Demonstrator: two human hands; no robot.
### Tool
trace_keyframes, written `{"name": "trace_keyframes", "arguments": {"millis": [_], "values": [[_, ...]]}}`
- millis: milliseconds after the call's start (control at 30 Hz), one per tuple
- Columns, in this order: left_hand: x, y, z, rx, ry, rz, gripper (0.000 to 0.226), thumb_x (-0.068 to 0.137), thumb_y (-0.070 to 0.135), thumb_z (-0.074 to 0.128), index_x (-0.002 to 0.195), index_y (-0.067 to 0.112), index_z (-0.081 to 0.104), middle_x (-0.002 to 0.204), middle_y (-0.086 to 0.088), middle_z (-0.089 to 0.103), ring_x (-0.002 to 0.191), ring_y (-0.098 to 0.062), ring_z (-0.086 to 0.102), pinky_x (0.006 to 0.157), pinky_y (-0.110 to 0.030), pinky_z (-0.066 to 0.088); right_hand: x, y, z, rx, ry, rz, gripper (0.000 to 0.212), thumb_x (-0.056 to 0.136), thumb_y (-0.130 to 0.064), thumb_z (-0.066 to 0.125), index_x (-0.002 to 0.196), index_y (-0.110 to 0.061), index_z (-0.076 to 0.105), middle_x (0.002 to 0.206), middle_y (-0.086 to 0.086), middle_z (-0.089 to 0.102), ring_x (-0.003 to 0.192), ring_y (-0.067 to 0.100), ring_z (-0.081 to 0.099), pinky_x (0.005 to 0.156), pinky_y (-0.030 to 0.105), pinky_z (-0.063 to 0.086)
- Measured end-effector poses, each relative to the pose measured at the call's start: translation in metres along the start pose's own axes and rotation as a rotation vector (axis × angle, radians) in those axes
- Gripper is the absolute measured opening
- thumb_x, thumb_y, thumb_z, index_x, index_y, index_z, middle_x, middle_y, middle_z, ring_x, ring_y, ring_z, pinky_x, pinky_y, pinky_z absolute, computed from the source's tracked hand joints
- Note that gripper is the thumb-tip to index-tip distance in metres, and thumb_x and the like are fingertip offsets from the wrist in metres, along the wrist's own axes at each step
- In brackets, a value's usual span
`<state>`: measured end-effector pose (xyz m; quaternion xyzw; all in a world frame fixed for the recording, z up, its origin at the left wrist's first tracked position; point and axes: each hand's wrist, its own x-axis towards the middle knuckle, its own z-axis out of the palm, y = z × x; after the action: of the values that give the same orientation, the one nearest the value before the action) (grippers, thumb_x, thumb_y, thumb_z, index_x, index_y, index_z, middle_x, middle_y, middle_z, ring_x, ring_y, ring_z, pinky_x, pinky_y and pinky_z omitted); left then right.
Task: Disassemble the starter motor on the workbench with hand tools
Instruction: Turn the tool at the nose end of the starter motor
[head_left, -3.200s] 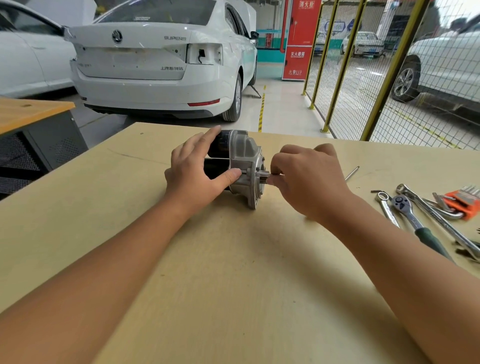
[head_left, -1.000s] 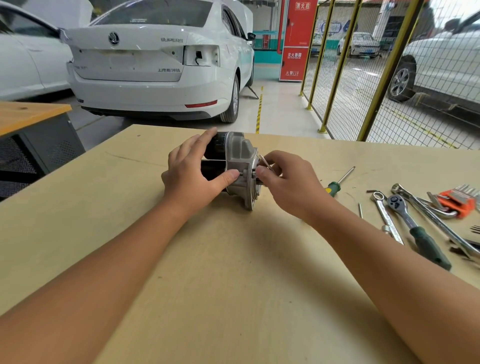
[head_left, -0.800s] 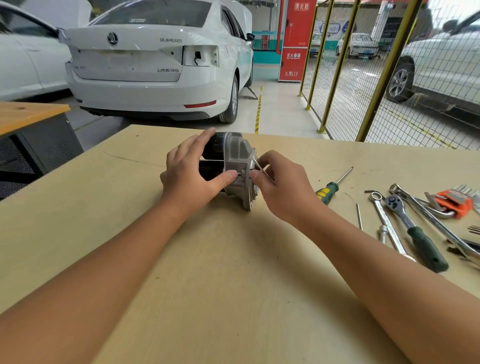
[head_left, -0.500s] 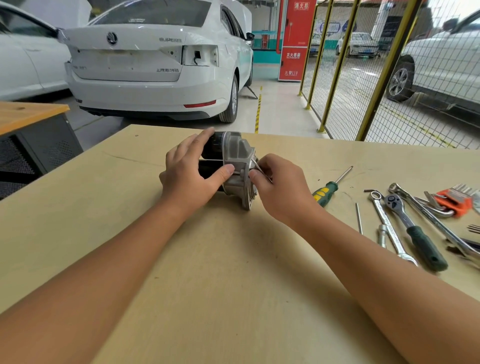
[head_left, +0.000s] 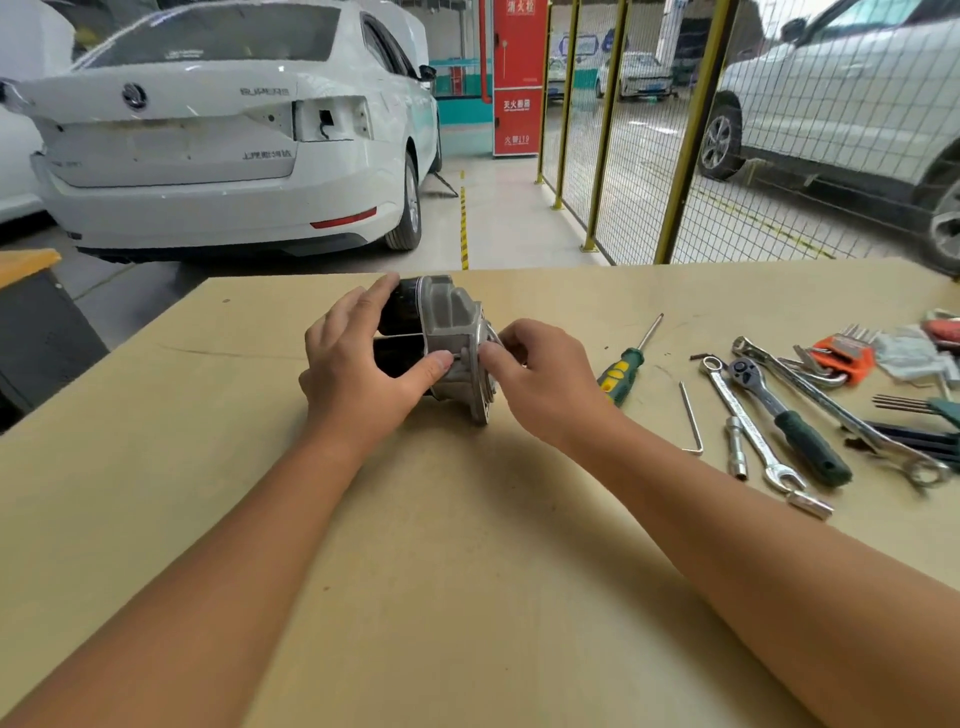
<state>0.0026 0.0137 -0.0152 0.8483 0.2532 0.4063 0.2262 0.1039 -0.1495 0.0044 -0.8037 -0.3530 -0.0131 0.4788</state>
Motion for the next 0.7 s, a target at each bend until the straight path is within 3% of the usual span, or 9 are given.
{"name": "trace_keyframes", "arguments": {"millis": [167,300,367,467,567,700], "values": [[0.001,-0.001,-0.002,0.004,-0.034,-0.002,0.09,0.075,0.061,0.082,0.152,0.05,0.038,0.156,0.007,0.043,0.142,-0.025,0.034,0.107,-0.051,0.045,-0.003,-0.005,0.008,0.103,0.057,0.121,0.011,0.096,-0.029,0.063,0.086,-0.023,0.064,0.078,-0.008,0.062,0.072,0.007,0.056,0.06,0.025,0.04],[0.002,-0.002,-0.004,0.008,-0.052,-0.01,0.09,0.074,0.062,0.081,0.152,0.053,0.036,0.158,0.008,0.04,0.144,-0.024,0.032,0.107,-0.053,0.044,-0.003,-0.01,0.013,0.461,0.12,0.335,0.008,0.083,-0.015,0.066,0.079,-0.02,0.069,0.062,-0.005,0.063,0.05,0.012,0.049,0.047,0.026,0.038],[0.003,-0.002,-0.004,0.002,-0.05,-0.013,0.09,0.074,0.061,0.082,0.151,0.054,0.036,0.158,0.008,0.04,0.144,-0.024,0.032,0.106,-0.054,0.045,-0.004,-0.011,0.018,0.435,0.196,0.304,0.017,0.084,-0.031,0.067,0.075,-0.016,0.068,0.061,-0.005,0.063,0.051,0.011,0.049,0.05,0.03,0.039],[0.003,-0.004,-0.004,0.014,-0.055,-0.012,0.088,0.076,0.066,0.076,0.151,0.055,0.033,0.159,0.009,0.039,0.145,-0.023,0.031,0.106,-0.054,0.044,-0.007,-0.011,0.026,0.242,0.258,0.192,0.03,0.088,-0.047,0.068,0.073,-0.021,0.063,0.058,-0.015,0.058,0.056,0.001,0.052,0.054,0.02,0.039],[0.002,-0.001,-0.001,0.046,-0.038,-0.028,0.08,0.079,0.077,0.062,0.15,0.055,0.032,0.159,0.01,0.039,0.146,-0.023,0.031,0.105,-0.054,0.041,-0.009,-0.008,0.027,0.353,0.252,0.176,0.025,0.092,-0.037,0.068,0.077,-0.018,0.063,0.06,-0.014,0.057,0.058,0.003,0.05,0.059,0.027,0.044],[0.002,0.005,0.002,0.029,0.001,-0.054,0.079,0.079,0.066,0.072,0.149,0.053,0.039,0.158,0.009,0.042,0.145,-0.024,0.033,0.104,-0.054,0.044,-0.009,-0.008,0.024,0.324,0.24,0.134,0.013,0.093,-0.025,0.068,0.086,-0.015,0.066,0.076,0.003,0.066,0.074,0.019,0.064,0.077,0.045,0.056]]}}
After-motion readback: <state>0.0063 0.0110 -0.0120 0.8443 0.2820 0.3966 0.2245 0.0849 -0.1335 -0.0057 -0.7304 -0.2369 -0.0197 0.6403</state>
